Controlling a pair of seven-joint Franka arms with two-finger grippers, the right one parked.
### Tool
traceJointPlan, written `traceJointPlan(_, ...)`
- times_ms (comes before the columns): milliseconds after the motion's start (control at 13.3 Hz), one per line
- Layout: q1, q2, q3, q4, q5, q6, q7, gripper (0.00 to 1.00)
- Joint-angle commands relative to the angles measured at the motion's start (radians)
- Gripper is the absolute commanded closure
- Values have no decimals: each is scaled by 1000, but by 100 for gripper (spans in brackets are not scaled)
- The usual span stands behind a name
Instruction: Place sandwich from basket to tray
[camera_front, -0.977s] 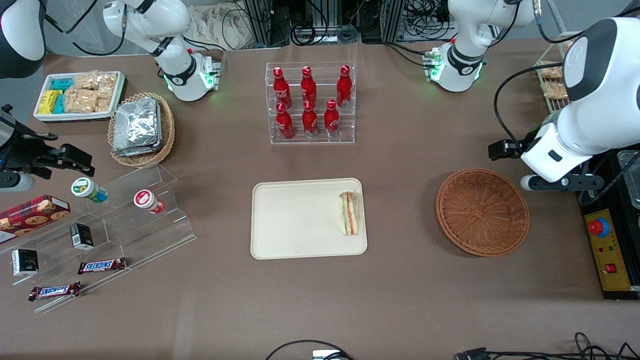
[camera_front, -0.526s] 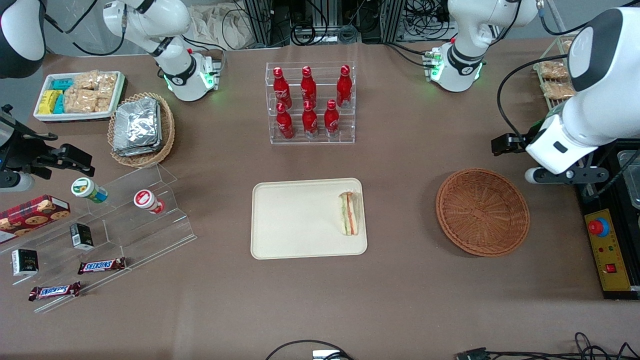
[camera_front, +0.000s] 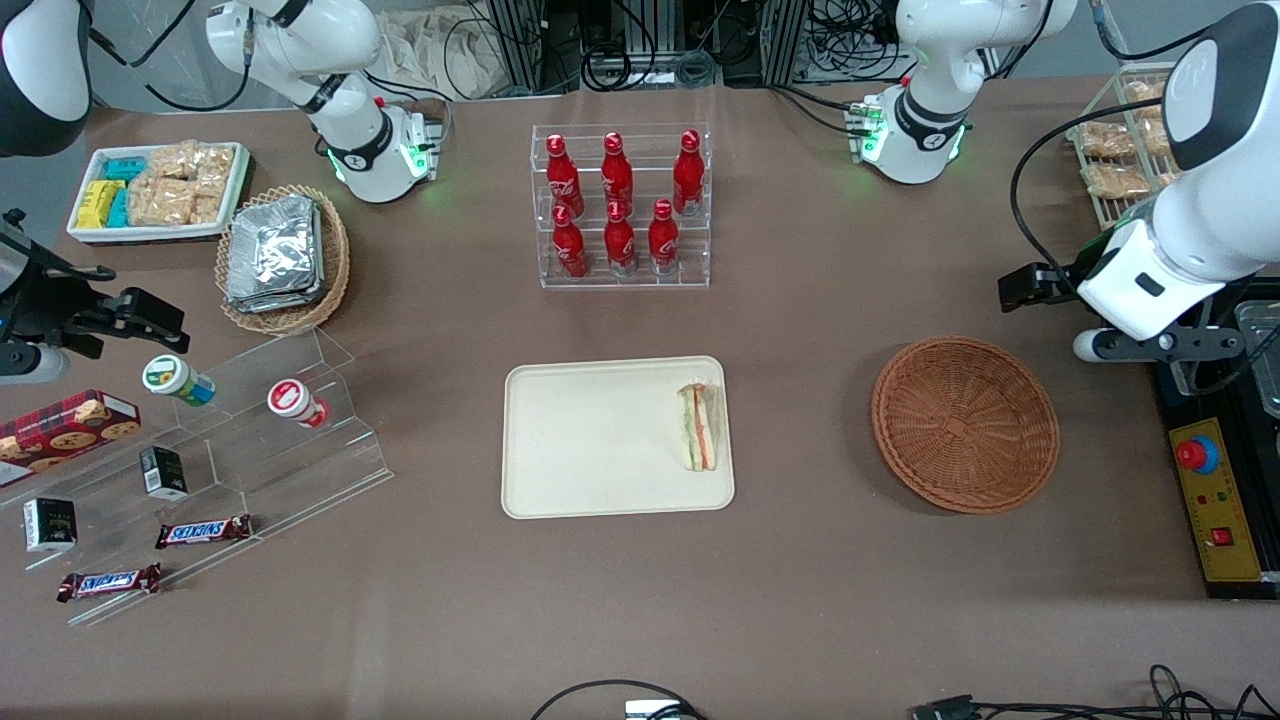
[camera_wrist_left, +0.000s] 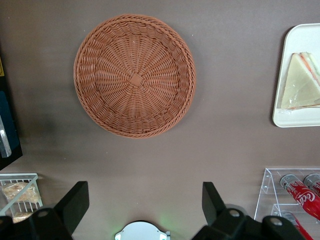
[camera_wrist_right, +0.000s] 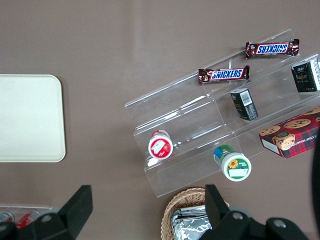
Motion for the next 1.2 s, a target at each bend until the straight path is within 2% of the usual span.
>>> traceJointPlan(0, 26, -63, -19, -80, 18, 54, 8, 0)
traceJointPlan(150, 50, -124, -23, -176, 18, 136, 18, 0)
traceJointPlan(1128, 47, -101, -19, -158, 18, 131, 21, 0)
